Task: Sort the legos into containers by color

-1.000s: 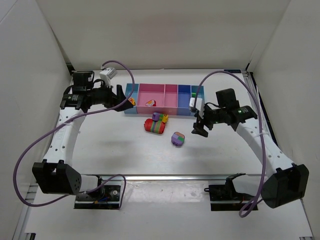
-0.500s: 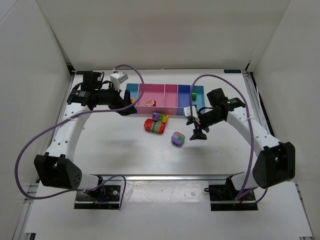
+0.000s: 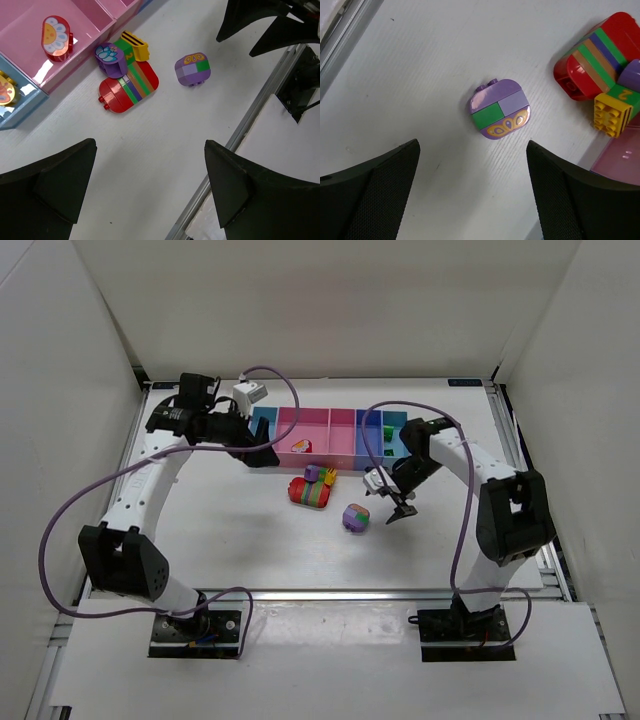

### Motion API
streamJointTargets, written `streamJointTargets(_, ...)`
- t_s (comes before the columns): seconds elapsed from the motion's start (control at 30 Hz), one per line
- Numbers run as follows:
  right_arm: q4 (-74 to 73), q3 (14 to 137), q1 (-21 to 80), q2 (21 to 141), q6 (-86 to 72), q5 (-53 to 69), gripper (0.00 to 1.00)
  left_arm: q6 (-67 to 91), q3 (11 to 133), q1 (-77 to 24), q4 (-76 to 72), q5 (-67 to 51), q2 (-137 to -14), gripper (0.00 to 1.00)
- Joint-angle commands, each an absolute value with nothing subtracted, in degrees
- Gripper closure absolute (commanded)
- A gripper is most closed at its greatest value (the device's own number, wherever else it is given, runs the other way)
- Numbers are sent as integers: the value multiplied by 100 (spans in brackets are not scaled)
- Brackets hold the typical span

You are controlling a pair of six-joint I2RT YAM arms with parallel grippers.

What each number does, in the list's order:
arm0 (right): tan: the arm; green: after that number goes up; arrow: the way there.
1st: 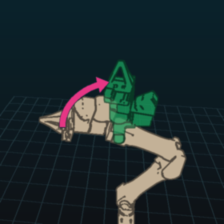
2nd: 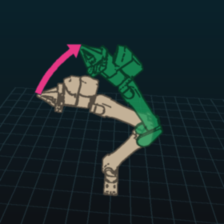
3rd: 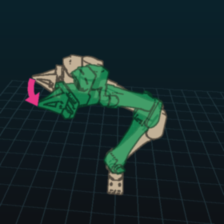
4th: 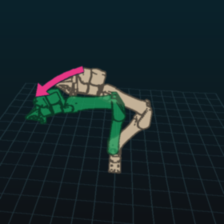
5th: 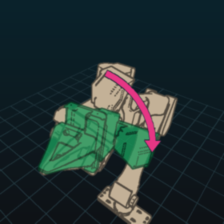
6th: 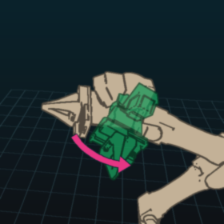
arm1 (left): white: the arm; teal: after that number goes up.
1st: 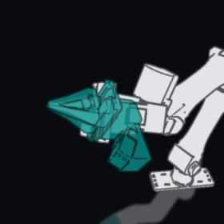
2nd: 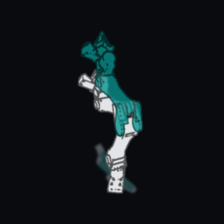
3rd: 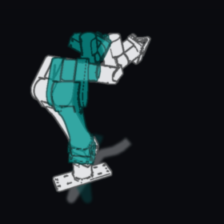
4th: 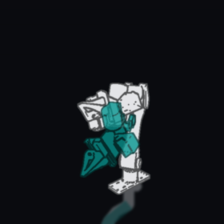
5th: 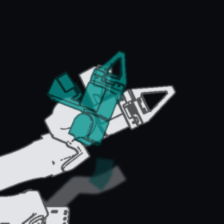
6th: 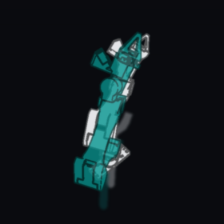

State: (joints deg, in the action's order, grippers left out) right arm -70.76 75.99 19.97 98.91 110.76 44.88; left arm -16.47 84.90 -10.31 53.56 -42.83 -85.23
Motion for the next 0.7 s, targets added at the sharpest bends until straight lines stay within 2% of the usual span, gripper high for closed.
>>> streamJointTargets(0.0, -7321, 7830, 2109, 10063, 14123, 4386, 10, -1679, 8763, -1046, 5388, -4386, -8569, 1)
streamJointTargets(0.13, -7366, 8060, 2276, 10459, 14255, 4228, 6, -1670, 8824, -1046, 5388, -4263, -8639, 1)
streamJointTargets(0.2, -6799, 7867, 2416, 10485, 14195, 4053, 1, -1644, 8850, -1046, 5370, -4210, -8683, 1)
streamJointTargets(0.5, -6030, 8112, 2724, 10995, 13834, 3771, 1, -1529, 8894, -1037, 5361, -4104, -8833, 1)
streamJointTargets(0.67, -6179, 8481, 2795, 11320, 13799, 3656, 1, -1520, 8956, -1046, 5361, -4034, -8868, 1)
